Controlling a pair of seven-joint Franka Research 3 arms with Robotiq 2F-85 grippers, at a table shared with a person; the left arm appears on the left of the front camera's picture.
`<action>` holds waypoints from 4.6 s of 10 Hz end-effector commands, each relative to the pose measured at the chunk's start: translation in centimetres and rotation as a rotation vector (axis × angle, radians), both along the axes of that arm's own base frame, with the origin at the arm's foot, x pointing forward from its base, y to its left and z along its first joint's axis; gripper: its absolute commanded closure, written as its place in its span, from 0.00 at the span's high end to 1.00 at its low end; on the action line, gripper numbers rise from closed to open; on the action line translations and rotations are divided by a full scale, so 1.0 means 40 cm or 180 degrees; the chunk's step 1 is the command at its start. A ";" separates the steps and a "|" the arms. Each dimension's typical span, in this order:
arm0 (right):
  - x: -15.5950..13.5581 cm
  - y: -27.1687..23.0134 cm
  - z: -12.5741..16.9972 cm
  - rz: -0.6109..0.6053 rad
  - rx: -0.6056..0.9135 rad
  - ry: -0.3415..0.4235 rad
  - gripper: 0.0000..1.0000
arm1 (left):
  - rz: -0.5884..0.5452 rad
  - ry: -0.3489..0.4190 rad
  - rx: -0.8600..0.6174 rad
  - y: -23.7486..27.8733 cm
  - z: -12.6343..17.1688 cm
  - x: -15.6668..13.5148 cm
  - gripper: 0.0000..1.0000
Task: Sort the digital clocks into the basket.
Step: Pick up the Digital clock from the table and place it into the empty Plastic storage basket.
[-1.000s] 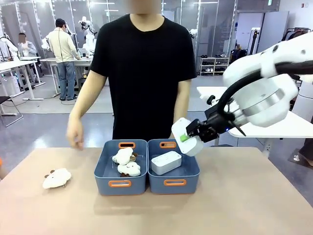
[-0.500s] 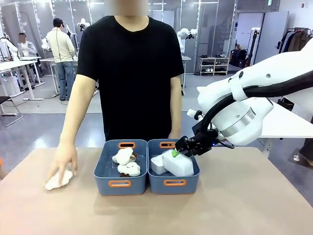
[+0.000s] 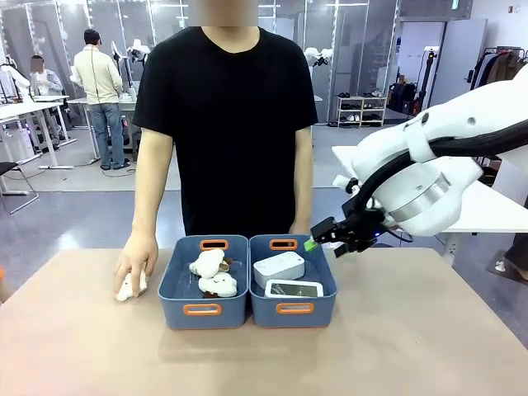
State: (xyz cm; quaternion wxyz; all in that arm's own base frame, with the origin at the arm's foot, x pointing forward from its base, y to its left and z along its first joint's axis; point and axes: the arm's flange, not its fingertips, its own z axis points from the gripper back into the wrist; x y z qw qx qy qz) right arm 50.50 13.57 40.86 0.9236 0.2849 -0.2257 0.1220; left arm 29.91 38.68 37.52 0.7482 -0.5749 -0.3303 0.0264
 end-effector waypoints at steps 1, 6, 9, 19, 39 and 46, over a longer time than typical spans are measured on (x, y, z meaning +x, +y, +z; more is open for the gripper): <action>-0.052 -0.141 0.059 -0.0042 0.0153 -0.0037 1.00 | 0.0014 -0.0002 0.0009 -0.006 0.007 -0.005 1.00; -0.159 -0.720 0.151 0.0097 0.1892 0.0645 1.00 | 0.0014 -0.0002 0.0009 -0.006 0.007 -0.005 1.00; -0.231 -0.916 0.100 0.0186 0.2461 0.0808 1.00 | 0.0014 -0.0002 0.0009 -0.006 0.007 -0.005 1.00; -0.437 -1.186 -0.040 0.0412 0.2847 0.0683 1.00 | 0.0014 -0.0002 0.0009 -0.006 0.007 -0.005 1.00; -0.424 -1.134 -0.063 0.0310 0.2827 0.0804 1.00 | 0.0014 -0.0002 0.0009 -0.006 0.007 -0.005 1.00; -0.424 -1.134 -0.063 0.0310 0.2827 0.0804 1.00 | 0.0014 -0.0002 0.0009 -0.006 0.007 -0.005 1.00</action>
